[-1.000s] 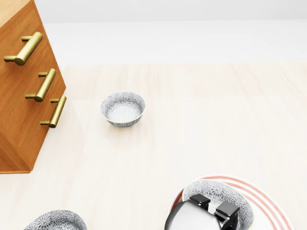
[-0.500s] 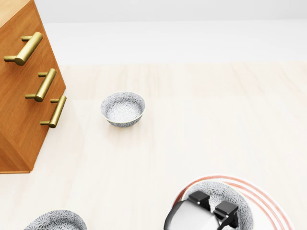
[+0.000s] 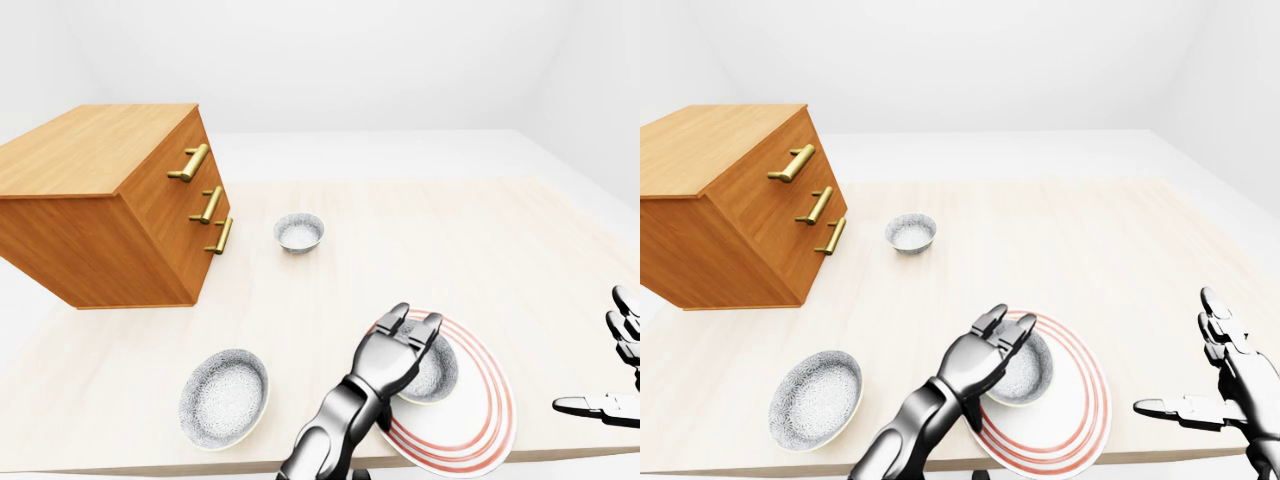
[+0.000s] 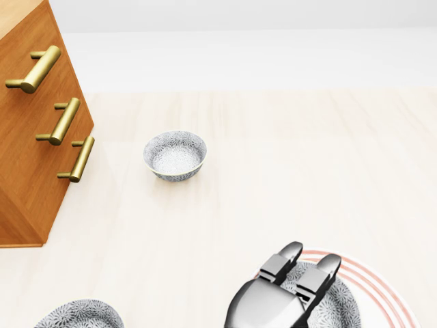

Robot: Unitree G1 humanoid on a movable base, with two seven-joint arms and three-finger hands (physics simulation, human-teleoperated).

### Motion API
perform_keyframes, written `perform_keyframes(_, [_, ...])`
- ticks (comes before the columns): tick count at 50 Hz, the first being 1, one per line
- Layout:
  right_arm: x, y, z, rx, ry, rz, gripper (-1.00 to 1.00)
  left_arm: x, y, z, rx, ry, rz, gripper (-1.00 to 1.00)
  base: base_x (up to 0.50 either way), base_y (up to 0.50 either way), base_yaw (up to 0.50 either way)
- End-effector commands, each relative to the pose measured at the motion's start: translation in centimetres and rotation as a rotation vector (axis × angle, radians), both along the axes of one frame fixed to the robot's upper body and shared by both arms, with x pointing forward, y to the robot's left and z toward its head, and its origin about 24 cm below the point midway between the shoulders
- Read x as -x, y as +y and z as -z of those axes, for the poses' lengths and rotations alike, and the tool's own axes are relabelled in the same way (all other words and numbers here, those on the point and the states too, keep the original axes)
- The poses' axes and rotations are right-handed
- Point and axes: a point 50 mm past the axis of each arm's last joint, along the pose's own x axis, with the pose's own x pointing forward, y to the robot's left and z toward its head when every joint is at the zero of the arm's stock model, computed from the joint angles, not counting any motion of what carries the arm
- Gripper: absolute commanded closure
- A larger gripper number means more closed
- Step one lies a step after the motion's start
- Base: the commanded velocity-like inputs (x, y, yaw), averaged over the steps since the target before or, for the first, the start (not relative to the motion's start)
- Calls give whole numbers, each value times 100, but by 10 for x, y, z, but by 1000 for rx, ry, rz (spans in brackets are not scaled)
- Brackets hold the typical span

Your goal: Put the bowl in the middle on the plate.

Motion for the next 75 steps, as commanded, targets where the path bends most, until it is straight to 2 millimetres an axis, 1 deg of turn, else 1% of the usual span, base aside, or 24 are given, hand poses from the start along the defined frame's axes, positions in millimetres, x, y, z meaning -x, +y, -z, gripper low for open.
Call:
perform_keyframes(1, [0, 0, -1, 2, -1, -1, -100, -1, 4, -4, 16, 19, -4, -100, 0, 0, 0])
perform_keyframes(5, [0, 0, 0, -2, 1, -1, -100, -3, 6, -5, 20, 21, -10, -100, 0, 0, 0])
perform_keyframes(17, [0, 0, 2, -6, 6, 2, -100, 3, 9, -11, 79, 73, 7, -100, 0, 0, 0])
perform_keyframes(30, [-1, -1, 3, -9, 12, 0, -100, -3, 18, -13, 79, 74, -11, -100, 0, 0, 0])
perform_keyframes(37, [-1, -1, 4, -11, 12, 0, -100, -4, 21, -21, 120, 96, -4, -100, 0, 0, 0])
perform_keyframes(40, [1, 0, 0, 1, 4, 0, -100, -7, 26, -27, 147, 99, -9, -100, 0, 0, 0])
perform_keyframes(45, [1, 0, -1, 5, 1, 3, -100, -12, 34, -31, 171, 106, -26, -100, 0, 0, 0])
perform_keyframes(53, [0, -1, 3, -8, 12, 3, -100, -22, 53, -35, 215, 117, -80, -100, 0, 0, 0])
perform_keyframes(55, [0, 0, 2, -3, 8, 2, -100, -22, 56, -39, 217, 106, -80, -100, 0, 0, 0])
perform_keyframes(59, [0, 0, 2, -3, 8, 2, -100, -22, 56, -39, 217, 104, -79, -100, 0, 0, 0])
perform_keyframes(60, [0, -1, 3, -6, 11, 2, -100, -28, 64, -44, 237, 93, -101, -100, 0, 0, 0])
perform_keyframes(63, [-1, 0, 4, -8, 14, 0, -100, -28, 66, -47, 243, 90, -104, -100, 0, 0, 0])
perform_keyframes(67, [0, 0, 2, -3, 10, 2, -100, -34, 74, -50, 272, 86, -132, -100, 0, 0, 0])
perform_keyframes(68, [1, 0, 2, -2, 9, 2, -100, -36, 77, -58, 300, 74, -131, -100, 0, 0, 0])
perform_keyframes(70, [1, 0, 1, 3, 6, 3, -100, -40, 81, -60, 313, 71, -139, -100, 0, 0, 0])
perform_keyframes(73, [1, 0, 0, 4, 5, 3, -100, -40, 81, -60, 313, 70, -138, -100, 0, 0, 0])
perform_keyframes(74, [0, 0, 3, -5, 12, 3, -100, -53, 93, -65, 351, 68, -170, -100, 0, 0, 0])
perform_keyframes(75, [0, 0, 3, -6, 14, 2, -100, -57, 98, -66, 360, 66, -186, -100, 0, 0, 0])
